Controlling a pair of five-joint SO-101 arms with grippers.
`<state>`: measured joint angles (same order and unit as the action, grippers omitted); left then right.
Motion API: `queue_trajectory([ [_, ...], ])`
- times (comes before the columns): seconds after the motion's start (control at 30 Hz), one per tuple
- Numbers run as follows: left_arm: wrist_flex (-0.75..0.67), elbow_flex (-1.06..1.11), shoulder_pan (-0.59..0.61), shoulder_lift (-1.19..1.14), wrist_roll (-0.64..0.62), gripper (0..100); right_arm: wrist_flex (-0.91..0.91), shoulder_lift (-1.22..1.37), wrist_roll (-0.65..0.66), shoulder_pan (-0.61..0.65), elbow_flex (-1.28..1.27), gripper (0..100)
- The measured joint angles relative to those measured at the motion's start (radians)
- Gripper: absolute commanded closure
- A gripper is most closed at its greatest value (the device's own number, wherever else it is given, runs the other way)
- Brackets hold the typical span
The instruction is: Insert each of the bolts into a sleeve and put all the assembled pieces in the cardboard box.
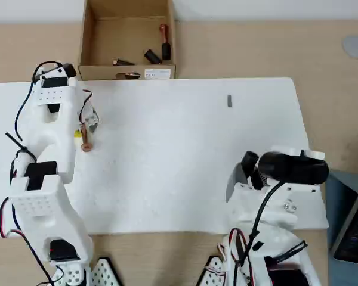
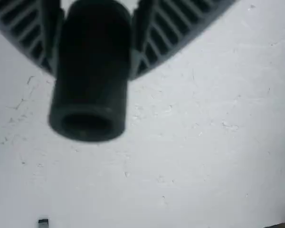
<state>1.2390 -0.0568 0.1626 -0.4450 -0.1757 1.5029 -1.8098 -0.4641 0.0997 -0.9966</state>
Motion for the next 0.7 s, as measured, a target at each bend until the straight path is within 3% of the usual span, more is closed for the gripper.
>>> queue_trajectory([
  [0.07,0.015,-0.021,-0.003,-0.014,-0.003,100,0.0,0.0,0.0,0.0,0.0,99.0],
  [0.47,0.121,-0.064,-0.014,-0.035,-0.017,100,-0.002,0.0,0.0,0.0,-0.025,99.0],
  [0.7,0.281,-0.16,-0.008,-0.037,-0.336,99,-0.002,0.0,0.0,0.0,-0.025,99.0],
])
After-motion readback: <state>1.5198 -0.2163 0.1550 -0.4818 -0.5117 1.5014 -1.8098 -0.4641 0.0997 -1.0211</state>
